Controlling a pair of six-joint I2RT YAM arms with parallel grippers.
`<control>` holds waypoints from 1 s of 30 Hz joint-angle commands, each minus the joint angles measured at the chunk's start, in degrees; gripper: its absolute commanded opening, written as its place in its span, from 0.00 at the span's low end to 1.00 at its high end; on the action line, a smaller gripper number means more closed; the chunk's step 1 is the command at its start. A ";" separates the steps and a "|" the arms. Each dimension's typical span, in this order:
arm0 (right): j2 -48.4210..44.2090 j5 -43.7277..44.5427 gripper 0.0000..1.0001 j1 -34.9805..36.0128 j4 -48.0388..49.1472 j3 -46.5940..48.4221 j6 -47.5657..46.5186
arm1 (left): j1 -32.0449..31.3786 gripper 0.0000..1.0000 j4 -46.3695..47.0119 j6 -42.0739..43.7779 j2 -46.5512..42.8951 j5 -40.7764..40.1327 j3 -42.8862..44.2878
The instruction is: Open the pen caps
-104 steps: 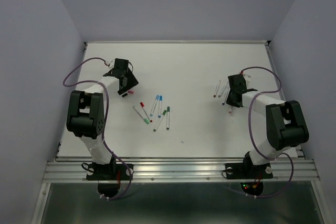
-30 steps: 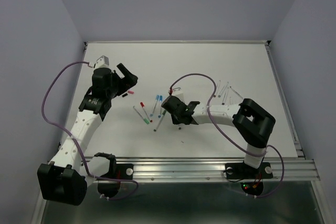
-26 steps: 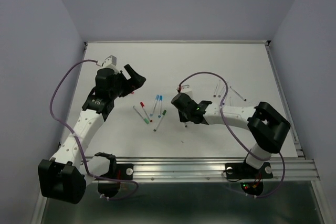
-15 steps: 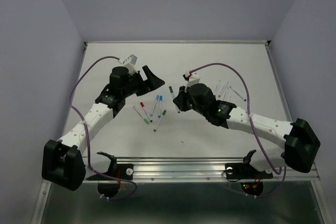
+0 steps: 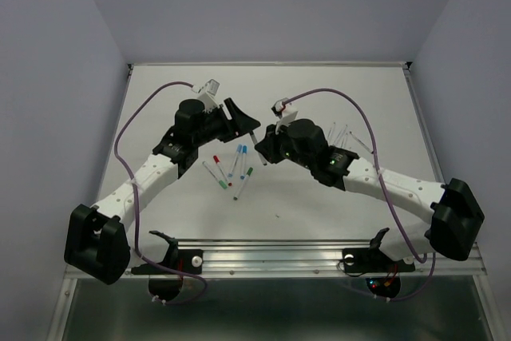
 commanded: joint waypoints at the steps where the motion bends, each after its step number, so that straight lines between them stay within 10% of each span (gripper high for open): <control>1: 0.42 -2.26 0.01 -0.44 3.80 3.25 -1.53 | -0.54 0.60 3.47 -0.09 -0.10 0.36 2.05; 16: 2.97 -3.32 0.01 -2.64 3.80 5.80 -1.88 | -1.33 0.00 3.39 0.96 0.34 0.27 1.79; 22: 4.82 -2.00 0.21 -2.64 3.71 7.21 -3.37 | -2.12 0.00 3.21 0.70 -0.45 -1.57 1.61; 30: 8.16 -4.72 0.18 -2.64 3.71 8.18 -5.65 | -2.39 0.00 4.97 0.00 -1.51 -1.40 1.70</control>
